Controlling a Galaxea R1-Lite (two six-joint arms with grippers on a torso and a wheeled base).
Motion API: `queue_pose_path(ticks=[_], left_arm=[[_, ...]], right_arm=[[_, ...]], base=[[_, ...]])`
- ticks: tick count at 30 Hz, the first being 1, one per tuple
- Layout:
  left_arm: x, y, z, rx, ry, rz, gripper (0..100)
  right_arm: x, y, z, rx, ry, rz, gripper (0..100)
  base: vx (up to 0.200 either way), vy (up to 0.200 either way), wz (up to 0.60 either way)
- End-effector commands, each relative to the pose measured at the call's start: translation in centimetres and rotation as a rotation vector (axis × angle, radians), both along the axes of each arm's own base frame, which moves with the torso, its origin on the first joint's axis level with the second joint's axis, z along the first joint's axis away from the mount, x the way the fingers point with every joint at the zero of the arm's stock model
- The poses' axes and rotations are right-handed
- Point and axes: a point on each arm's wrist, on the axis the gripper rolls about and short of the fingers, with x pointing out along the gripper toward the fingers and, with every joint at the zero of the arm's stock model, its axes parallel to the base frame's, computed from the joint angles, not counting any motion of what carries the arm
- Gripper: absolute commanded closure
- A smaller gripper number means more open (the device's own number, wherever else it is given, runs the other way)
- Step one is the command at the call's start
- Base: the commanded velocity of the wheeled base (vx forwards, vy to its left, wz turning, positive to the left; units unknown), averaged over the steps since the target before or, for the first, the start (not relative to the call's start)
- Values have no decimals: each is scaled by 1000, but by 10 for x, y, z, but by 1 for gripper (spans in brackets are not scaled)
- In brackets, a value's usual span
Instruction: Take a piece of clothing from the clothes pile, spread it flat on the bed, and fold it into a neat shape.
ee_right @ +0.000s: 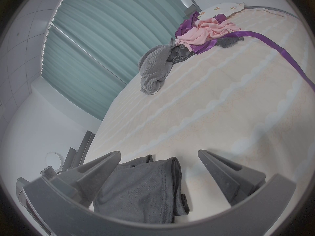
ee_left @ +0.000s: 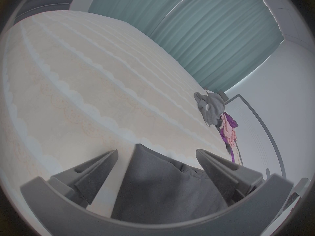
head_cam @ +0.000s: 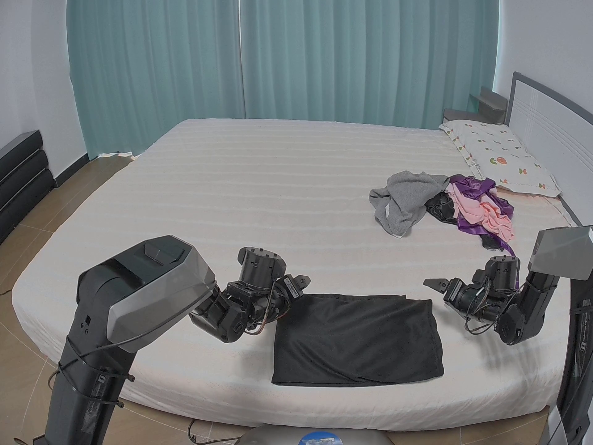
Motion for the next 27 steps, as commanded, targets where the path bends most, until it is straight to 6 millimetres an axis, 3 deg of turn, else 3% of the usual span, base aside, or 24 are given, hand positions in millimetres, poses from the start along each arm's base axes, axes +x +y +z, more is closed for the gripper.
queue_pose_path(ticks=[1, 2, 27], left_arm=[[2, -2, -7, 3, 4, 0, 0], [3, -2, -6, 3, 3, 0, 100], [1, -2, -9, 52, -26, 111, 100]], right_arm=[[0, 0, 0, 0, 1, 1, 0], [0, 0, 0, 0, 1, 1, 0], [14, 16, -17, -1, 0, 43, 0]], base=[[0, 0, 0], [0, 0, 0], [0, 0, 0]])
